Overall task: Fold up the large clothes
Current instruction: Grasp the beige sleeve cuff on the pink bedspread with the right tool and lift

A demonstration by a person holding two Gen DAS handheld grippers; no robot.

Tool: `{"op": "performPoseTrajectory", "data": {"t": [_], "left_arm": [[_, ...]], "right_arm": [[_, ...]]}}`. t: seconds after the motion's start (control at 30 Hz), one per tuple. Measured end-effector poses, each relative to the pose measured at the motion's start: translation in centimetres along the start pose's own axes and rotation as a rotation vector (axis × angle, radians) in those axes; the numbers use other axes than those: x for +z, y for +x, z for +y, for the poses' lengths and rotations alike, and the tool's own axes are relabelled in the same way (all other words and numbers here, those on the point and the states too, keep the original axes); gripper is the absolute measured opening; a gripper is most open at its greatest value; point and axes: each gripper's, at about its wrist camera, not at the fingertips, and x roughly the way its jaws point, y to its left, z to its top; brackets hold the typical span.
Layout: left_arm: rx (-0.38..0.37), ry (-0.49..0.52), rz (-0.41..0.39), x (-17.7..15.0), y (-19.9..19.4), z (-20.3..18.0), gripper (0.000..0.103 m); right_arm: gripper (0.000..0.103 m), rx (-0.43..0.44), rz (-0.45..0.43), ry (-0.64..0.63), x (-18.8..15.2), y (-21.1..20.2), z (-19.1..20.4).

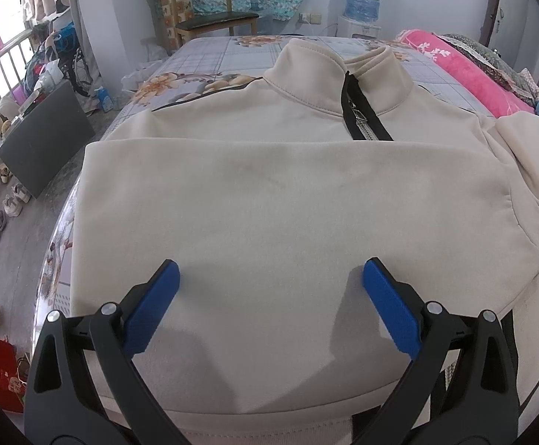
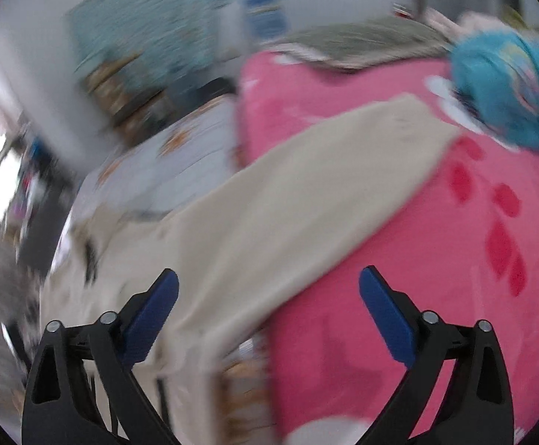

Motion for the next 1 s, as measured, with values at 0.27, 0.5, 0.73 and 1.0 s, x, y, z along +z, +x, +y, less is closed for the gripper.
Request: {"op": "performPoseTrajectory", "data": {"t": [0.27, 0.5, 0.73, 1.0], "left_arm": [[0.002, -0.001, -0.001, 0.0, 0.0, 0.0, 0.096], [0.006, -0.007, -0.003, 0.0, 0.0, 0.0, 0.096], [0.006, -0.007, -0.003, 0.0, 0.0, 0.0, 0.096], [0.005, -0.007, -0.003, 0.1, 0.0, 0.0, 0.096]], "right_arm": [[0.076, -0.017, -0.028, 0.333, 5.4, 4.4, -10.8], [0.06, -0.037, -0.044, 0.486, 7.7, 8.6, -15.8], [0.04, -0.02, -0.095, 0.575, 8.6, 10.4, -18.3], [0.032, -0.086, -0.1, 0.555, 9.8, 11.4, -17.9]]}}
